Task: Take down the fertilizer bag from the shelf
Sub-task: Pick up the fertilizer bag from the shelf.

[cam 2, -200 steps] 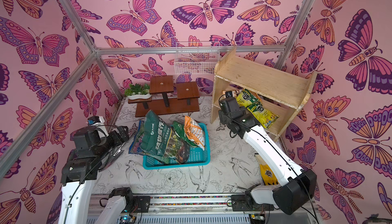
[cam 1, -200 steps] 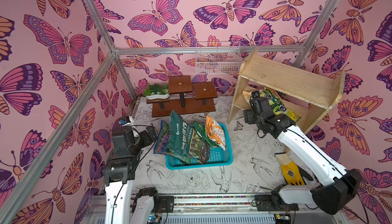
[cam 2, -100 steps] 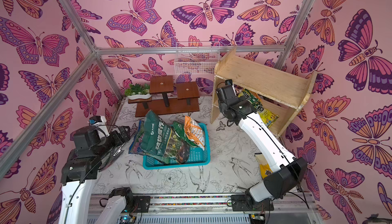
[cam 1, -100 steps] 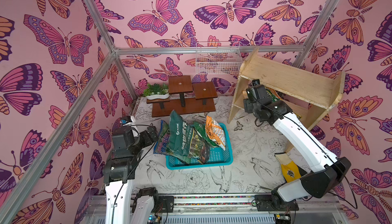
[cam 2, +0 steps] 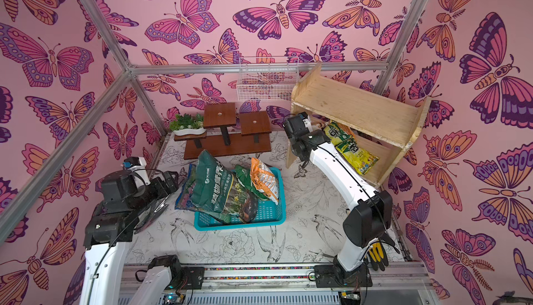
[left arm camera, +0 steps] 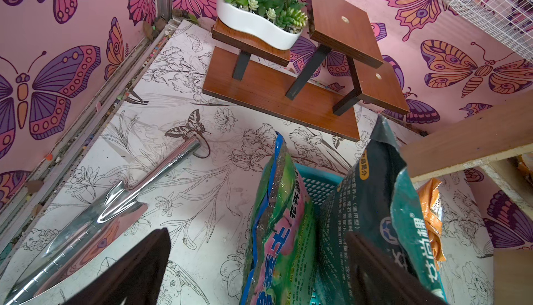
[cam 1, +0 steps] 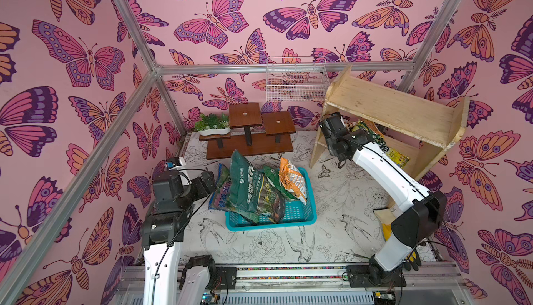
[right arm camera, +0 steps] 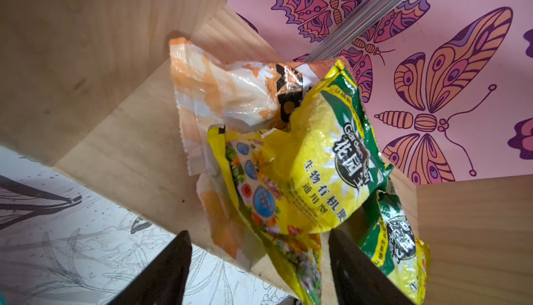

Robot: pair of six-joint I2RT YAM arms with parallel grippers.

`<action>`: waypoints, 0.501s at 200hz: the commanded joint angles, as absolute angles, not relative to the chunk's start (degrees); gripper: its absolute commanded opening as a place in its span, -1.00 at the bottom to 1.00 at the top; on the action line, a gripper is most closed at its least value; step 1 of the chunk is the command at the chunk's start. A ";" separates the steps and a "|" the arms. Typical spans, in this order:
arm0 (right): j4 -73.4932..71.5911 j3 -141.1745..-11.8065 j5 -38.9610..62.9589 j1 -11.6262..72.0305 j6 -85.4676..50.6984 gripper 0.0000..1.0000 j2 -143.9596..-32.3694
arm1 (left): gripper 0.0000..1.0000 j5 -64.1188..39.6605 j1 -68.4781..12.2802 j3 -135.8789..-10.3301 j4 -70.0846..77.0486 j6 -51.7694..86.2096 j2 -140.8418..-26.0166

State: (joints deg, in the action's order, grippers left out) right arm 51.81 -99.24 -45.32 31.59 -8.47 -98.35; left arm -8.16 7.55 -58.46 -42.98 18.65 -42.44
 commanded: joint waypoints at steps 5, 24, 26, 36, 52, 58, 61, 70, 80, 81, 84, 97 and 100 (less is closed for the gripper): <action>50.31 -100.57 -49.20 31.33 -6.65 0.53 -99.14 | 0.99 -9.09 7.91 -58.54 -42.67 18.55 -41.50; 49.59 -100.63 -50.17 31.37 -5.81 0.42 -100.45 | 0.99 -9.09 7.89 -58.54 -42.68 18.55 -41.43; 49.51 -100.63 -50.23 31.38 -5.74 0.40 -100.52 | 0.99 -9.11 7.90 -58.54 -42.66 18.55 -41.40; 49.24 -100.81 -50.32 31.38 -5.51 0.27 -100.89 | 1.00 -9.21 7.91 -58.54 -42.71 18.54 -41.46; 48.68 -100.73 -49.69 31.36 -5.37 0.08 -101.03 | 1.00 -9.23 7.93 -58.54 -42.73 18.58 -41.47; 48.31 -100.55 -49.53 31.37 -5.20 0.01 -100.98 | 0.99 -9.27 7.91 -58.54 -42.71 18.55 -41.40; 48.19 -100.55 -49.49 31.33 -5.19 -0.02 -100.92 | 1.00 -9.31 7.91 -58.54 -42.71 18.59 -41.44; 48.01 -100.55 -49.55 31.35 -5.03 -0.11 -101.14 | 1.00 -9.24 7.91 -58.54 -42.67 18.55 -41.40; 47.90 -100.62 -49.64 31.33 -4.84 -0.14 -101.48 | 1.00 -9.30 7.95 -58.53 -42.66 18.54 -41.36; 47.90 -100.63 -49.69 31.31 -4.75 -0.14 -101.58 | 1.00 -9.31 7.93 -58.53 -42.69 18.54 -41.38; 47.90 -100.74 -49.72 31.27 -4.75 -0.14 -101.67 | 1.00 -9.30 7.98 -58.54 -42.67 18.54 -41.32; 48.48 -101.39 -50.01 31.20 -4.83 -0.15 -102.43 | 0.99 -9.26 7.91 -58.54 -42.70 18.55 -41.25; 48.59 -101.54 -49.89 31.09 -4.90 -0.15 -102.54 | 1.00 -9.31 7.93 -58.54 -42.69 18.59 -41.30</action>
